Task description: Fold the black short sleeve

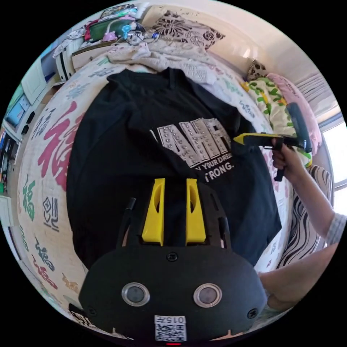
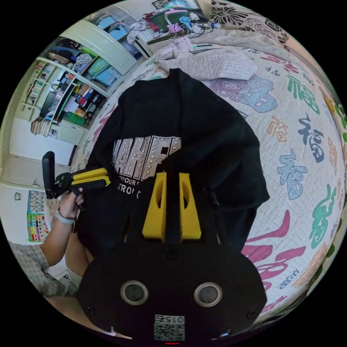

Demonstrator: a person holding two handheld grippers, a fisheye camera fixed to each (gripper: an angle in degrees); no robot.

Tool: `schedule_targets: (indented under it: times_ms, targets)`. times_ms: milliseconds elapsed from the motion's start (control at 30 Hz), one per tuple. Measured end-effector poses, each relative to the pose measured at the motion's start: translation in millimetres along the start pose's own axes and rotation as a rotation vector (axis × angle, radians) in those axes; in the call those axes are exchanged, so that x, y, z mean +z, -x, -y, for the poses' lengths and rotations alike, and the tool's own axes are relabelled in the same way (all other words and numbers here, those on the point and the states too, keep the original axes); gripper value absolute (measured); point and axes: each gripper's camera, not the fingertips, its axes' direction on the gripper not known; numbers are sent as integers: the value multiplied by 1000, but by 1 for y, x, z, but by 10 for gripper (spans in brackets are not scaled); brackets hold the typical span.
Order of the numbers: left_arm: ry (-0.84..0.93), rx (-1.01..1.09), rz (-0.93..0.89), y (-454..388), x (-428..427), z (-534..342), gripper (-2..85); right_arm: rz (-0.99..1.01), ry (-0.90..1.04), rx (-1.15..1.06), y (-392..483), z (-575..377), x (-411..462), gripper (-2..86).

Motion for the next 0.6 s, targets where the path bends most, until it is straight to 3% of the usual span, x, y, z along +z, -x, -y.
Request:
schedule_targets:
  times_ms: [167, 233, 400, 533, 600]
  targets:
    - [-69, 27, -113, 61, -60, -12, 15, 7, 28, -50, -24, 10, -42, -6]
    - [-115, 4, -40, 96, -97, -14, 11, -51, -7, -31, -42, 19, -70, -5]
    - [-188, -144, 257, 209, -168, 5, 9, -439, -111, 67, -92, 77, -117, 14]
    - [-45, -366, 308, 276, -145, -2, 27, -513, -61, 295, -124, 97, -103, 55]
    - [-168, -426, 196, 281, -151, -28, 50, -415, -123, 251, -122, 81, -99, 71]
